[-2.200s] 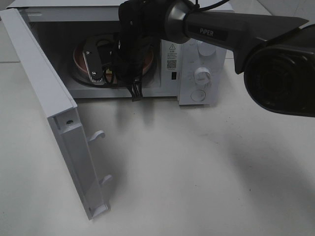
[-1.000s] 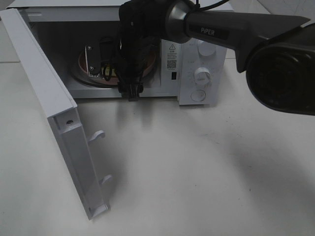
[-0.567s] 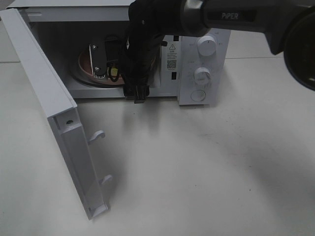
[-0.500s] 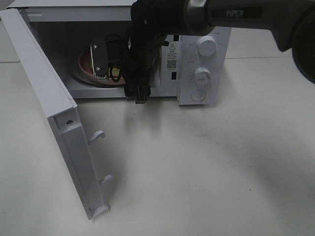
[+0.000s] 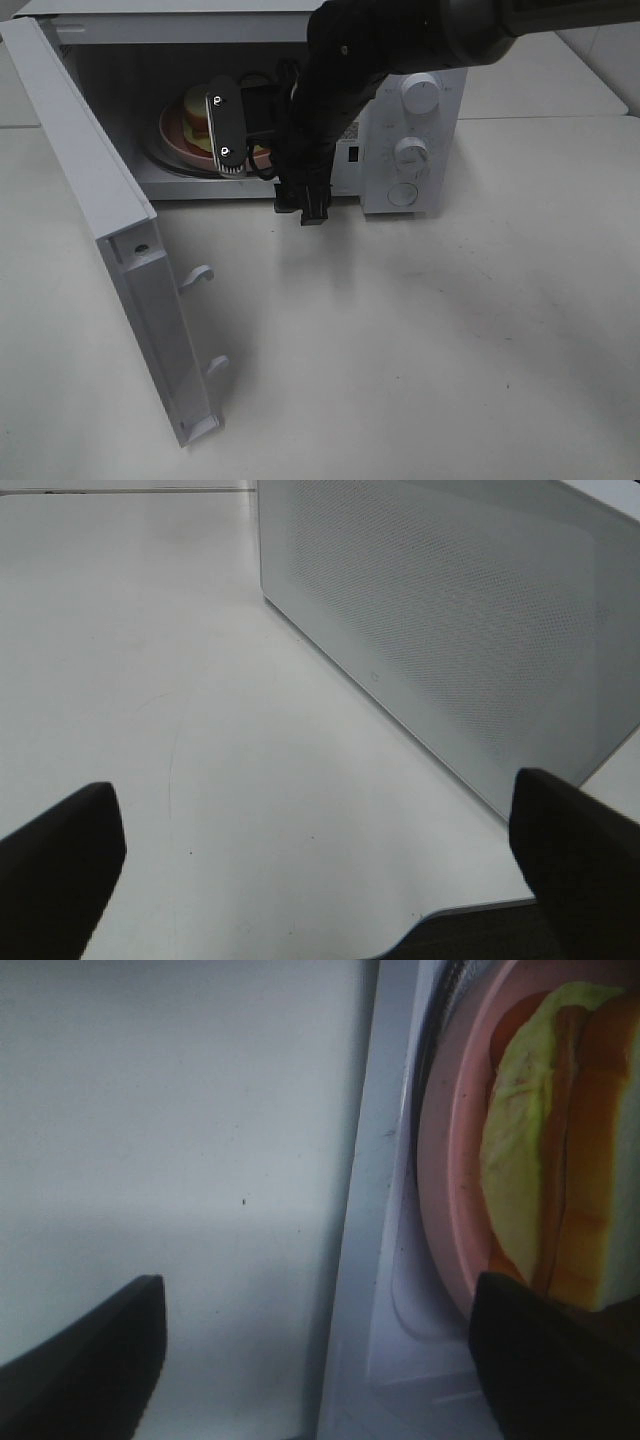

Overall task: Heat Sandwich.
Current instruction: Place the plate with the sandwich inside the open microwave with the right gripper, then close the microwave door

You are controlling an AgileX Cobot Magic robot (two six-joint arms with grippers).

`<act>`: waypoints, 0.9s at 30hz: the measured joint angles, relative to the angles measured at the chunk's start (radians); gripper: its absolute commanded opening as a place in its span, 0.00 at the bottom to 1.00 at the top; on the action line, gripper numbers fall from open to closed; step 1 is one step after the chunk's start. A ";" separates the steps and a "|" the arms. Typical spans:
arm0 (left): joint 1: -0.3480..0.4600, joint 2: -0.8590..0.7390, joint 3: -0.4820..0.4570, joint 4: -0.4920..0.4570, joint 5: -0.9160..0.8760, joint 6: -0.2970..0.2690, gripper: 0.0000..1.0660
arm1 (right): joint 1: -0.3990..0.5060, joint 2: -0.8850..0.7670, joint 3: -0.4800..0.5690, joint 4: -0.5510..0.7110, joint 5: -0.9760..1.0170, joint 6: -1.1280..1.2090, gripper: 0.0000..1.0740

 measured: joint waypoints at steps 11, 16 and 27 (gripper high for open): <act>0.000 0.000 0.000 0.000 0.000 0.000 0.91 | 0.000 -0.204 0.317 0.000 -0.156 0.001 0.71; 0.000 0.000 0.000 0.000 0.000 0.000 0.91 | 0.000 -0.289 0.448 0.000 -0.220 0.005 0.71; 0.000 0.000 0.000 0.000 0.000 0.000 0.91 | 0.000 -0.459 0.687 0.000 -0.294 0.099 0.71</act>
